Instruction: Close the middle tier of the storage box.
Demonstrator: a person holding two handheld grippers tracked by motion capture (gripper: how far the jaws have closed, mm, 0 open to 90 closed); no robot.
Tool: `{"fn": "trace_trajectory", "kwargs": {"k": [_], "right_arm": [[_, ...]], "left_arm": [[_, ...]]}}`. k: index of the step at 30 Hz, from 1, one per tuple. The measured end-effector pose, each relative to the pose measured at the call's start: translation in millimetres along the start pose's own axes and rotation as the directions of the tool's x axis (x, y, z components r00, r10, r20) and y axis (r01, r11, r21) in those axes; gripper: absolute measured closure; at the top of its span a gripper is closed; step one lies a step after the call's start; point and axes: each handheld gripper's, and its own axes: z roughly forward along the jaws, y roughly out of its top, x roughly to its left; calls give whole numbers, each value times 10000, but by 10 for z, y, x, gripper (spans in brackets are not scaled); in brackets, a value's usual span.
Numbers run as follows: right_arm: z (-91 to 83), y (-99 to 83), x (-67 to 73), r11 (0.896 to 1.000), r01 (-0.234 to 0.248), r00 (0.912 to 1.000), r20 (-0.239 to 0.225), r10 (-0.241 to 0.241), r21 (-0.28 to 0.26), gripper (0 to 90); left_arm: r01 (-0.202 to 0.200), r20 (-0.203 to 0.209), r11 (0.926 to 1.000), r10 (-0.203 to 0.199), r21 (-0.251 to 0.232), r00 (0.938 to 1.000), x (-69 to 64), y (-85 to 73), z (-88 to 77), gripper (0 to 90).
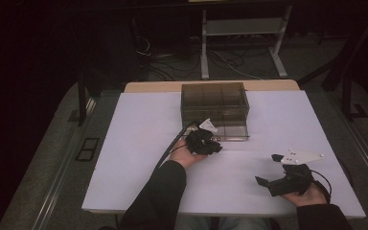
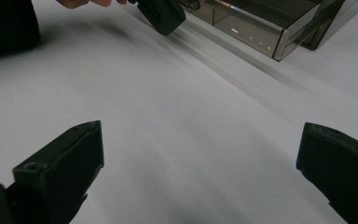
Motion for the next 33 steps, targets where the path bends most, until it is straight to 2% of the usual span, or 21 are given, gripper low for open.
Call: {"fn": "trace_trajectory", "kwargs": {"k": [2, 3, 5, 8, 9, 10, 12, 13, 15, 16, 17, 18, 21, 23, 26, 28, 29, 30, 31, 33], "right_arm": [[0, 1, 1, 10000, -1, 10000, -3, 1, 13, 0], [0, 0, 2, 10000, 1, 10000, 0, -1, 13, 1], [-1, 0, 1, 10000, 4, 10000, 2, -4, -3, 1], [-2, 0, 0, 10000, -3, 10000, 5, 3, -4, 0], [-1, -1, 0, 10000, -5, 10000, 3, 5, 2, 0], [-2, 0, 0, 10000, 4, 10000, 1, -4, 0, 0], [-3, 0, 0, 10000, 13, 10000, 2, -13, -13, 0], [-4, 0, 0, 10000, 10, 10000, 1, -10, -17, 0], [-4, -1, -1, 10000, 19, 10000, 2, -19, -18, 0], [-4, -1, -1, 10000, 10, 10000, 0, -10, -13, 0], [-5, -1, -1, 10000, 9, 10000, -2, -9, -12, 0], [-5, -1, -2, 10000, 9, 10000, 1, -9, -13, 0], [-4, -1, -2, 10000, 21, 10000, 3, -21, -20, 0], [-2, 0, 0, 10000, 25, 10000, 6, -25, -10, 1], [-3, 0, 0, 10000, 23, 10000, 9, -23, -11, 1], [-3, -1, -1, 10000, 19, 10000, 11, -19, -17, 0], [-4, -1, -2, 10000, 19, 10000, 9, -19, -10, 0], [-3, -1, -1, 10000, 0, 10000, 1, 0, -8, 0], [-3, -1, -1, 10000, -2, 10000, 0, 2, -6, 0], [-3, -2, -2, 10000, 8, 10000, 2, -8, -2, 0]], "left_arm": [[-180, -157, 9995, 184, 261, 9997, 7, 18, 13, 853], [137, -285, 9998, -133, 122, 9995, -16, 21, 39, 878], [-207, -419, 9989, 225, 422, 9989, -8, 41, 57, 891], [55, -671, 9991, -28, 411, 9977, -60, 60, 113, 892], [-253, -672, 9974, 298, 671, 9973, -41, 75, 110, 892], [-171, -708, 9976, 219, 672, 9972, -46, 80, 121, 892], [-505, -769, 9946, 576, 906, 9954, -12, 102, 124, 892], [-412, -730, 9948, 481, 936, 9962, -14, 105, 133, 892], [-579, -805, 9927, 666, 1061, 9945, -9, 117, 147, 892], [-649, -787, 9921, 735, 1072, 9942, -4, 120, 152, 893], [-466, -783, 9935, 549, 1042, 9954, -16, 116, 155, 892], [-581, -754, 9928, 662, 1045, 9950, -4, 120, 156, 892], [-487, -764, 9926, 574, 1115, 9954, -6, 123, 158, 892], [-663, -776, 9918, 749, 1089, 9942, 18, 136, 159, 892], [-549, -742, 9926, 632, 1087, 9952, 24, 143, 162, 892], [-617, -806, 9918, 709, 1115, 9942, 42, 150, 160, 892], [-370, -853, 9938, 460, 1050, 9953, 36, 146, 160, 892], [-519, -820, 9932, 606, 1043, 9948, 65, 152, 154, 892], [-385, -809, 9941, 468, 1018, 9956, 68, 149, 150, 892], [-428, -808, 9945, 506, 960, 9954, 85, 153, 144, 892]]}}
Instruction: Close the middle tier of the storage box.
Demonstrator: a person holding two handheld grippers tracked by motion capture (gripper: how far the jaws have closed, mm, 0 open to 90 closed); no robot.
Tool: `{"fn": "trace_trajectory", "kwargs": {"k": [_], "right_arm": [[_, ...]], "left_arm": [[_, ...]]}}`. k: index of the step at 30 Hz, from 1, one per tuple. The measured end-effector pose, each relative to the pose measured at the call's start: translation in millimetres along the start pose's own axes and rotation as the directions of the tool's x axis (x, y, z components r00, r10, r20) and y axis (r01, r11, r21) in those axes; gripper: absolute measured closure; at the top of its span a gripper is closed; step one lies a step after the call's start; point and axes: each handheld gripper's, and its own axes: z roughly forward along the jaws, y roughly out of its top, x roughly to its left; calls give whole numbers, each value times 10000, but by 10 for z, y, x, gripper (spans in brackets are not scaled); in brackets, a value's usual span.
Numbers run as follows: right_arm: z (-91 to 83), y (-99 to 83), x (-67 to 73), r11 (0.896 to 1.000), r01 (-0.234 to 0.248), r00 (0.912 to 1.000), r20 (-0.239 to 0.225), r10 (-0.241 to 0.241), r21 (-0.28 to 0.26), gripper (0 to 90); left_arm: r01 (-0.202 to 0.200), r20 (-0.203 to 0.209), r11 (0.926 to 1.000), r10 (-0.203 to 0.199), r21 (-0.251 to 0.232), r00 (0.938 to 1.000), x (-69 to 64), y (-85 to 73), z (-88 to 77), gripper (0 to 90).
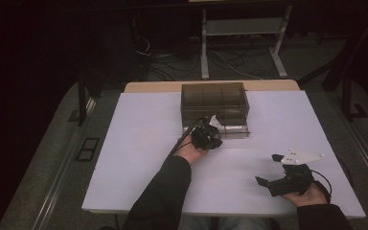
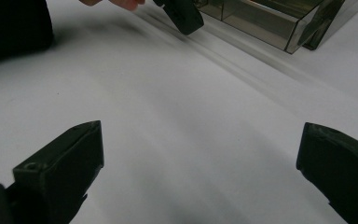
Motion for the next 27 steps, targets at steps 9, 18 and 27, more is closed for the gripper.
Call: {"fn": "trace_trajectory", "kwargs": {"k": [9, 18, 27], "right_arm": [[-3, -1, -2, 10000, -2, 10000, 7, 2, -18, 0], [-6, 2, 3, 10000, 6, 10000, -3, -6, -26, 0], [-6, 0, 1, 10000, 4, 10000, 10, -4, -26, 0]], "left_arm": [[125, -55, 9999, -125, -66, 9999, 52, 36, -14, 892], [318, -89, 9995, -319, -40, 9995, 113, 56, -18, 892], [394, -171, 9992, -395, -68, 9991, 162, 96, -39, 892]]}}
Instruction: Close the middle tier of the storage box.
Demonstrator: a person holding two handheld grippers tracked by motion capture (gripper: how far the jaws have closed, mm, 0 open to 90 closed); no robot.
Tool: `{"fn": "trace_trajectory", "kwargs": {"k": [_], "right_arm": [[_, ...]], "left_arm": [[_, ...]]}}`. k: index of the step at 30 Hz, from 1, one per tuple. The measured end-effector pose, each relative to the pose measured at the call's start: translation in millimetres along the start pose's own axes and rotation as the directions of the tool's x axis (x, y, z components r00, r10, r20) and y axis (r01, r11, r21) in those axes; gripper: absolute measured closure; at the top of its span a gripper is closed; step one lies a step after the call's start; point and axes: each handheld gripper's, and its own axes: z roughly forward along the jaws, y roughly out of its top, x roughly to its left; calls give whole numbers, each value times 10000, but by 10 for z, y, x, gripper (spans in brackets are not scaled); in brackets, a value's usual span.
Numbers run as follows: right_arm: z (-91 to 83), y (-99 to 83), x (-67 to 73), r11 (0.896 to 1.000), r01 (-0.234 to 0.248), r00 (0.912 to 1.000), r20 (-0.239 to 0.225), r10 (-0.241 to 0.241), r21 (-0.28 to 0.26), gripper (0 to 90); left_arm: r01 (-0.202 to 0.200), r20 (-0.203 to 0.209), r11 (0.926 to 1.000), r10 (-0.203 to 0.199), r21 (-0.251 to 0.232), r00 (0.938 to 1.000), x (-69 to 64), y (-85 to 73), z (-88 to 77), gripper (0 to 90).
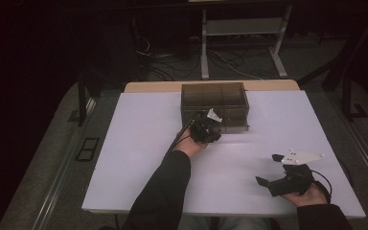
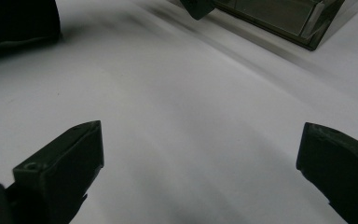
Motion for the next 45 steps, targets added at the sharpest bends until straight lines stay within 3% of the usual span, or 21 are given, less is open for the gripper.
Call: {"fn": "trace_trajectory", "kwargs": {"k": [7, 8, 10, 26, 40, 45], "right_arm": [[0, -1, -2, 10000, -6, 10000, 4, 6, -1, 0], [0, -1, -2, 10000, -7, 10000, 1, 7, -5, 0], [1, -2, -4, 10000, -5, 10000, 1, 5, 0, 0], [-7, -10, -18, 10000, -49, 10000, 19, 49, 8, 0], [-28, -19, -44, 9999, -115, 9999, 42, 115, -51, 0], [-30, -18, -42, 9999, -120, 9999, 35, 120, -51, 0]], "left_arm": [[135, -54, 9999, -135, -99, 9999, 59, -6, 20, 892], [299, -33, 9995, -299, -104, 9995, 59, -12, 22, 892], [87, -93, 9999, -88, -101, 9999, 93, -6, 26, 892], [345, -64, 9994, -345, -35, 9994, 154, 59, 75, 892], [504, -280, 9987, -504, -9, 9983, 254, 114, 98, 892], [586, -385, 9981, -593, -197, 9975, 293, 118, 101, 892]]}}
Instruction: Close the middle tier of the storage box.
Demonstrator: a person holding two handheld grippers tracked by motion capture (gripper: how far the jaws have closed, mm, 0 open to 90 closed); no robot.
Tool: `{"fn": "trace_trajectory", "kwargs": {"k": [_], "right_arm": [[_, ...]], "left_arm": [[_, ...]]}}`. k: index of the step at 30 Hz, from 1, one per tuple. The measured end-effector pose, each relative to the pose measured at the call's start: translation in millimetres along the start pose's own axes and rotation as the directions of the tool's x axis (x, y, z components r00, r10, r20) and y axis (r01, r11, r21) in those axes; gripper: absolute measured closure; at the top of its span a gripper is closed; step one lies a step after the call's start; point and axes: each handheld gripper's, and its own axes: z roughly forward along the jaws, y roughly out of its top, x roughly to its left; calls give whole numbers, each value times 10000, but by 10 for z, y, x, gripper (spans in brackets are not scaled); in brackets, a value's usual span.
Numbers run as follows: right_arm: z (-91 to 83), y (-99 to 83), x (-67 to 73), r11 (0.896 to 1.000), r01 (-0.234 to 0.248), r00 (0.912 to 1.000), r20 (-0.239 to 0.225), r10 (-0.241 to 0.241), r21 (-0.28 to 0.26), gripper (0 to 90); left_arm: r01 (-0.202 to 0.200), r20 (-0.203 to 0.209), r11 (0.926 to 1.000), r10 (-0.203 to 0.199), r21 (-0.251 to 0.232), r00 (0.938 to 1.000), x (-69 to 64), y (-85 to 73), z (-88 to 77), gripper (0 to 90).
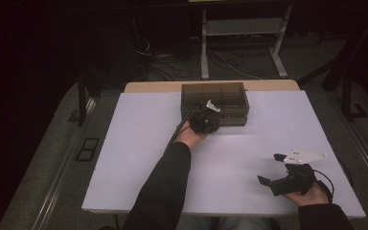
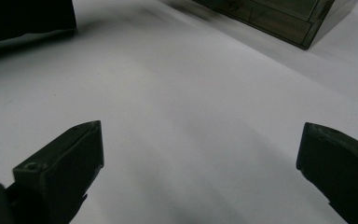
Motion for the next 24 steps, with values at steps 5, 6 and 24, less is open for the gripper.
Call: {"fn": "trace_trajectory", "kwargs": {"k": [5, 6, 24], "right_arm": [[5, -1, -4, 10000, 1, 10000, 5, -1, -6, 0], [5, -1, -6, 10000, 8, 10000, 5, -8, -1, 0], [0, 1, -3, 10000, -2, 10000, 11, 2, -12, 0]], "left_arm": [[92, -19, 10000, -92, -33, 10000, 43, -13, 0, 892], [128, -16, 9999, -128, -56, 9999, 47, -15, 3, 892], [362, 168, 9983, -354, -467, 9992, 71, -73, -159, 764]]}}
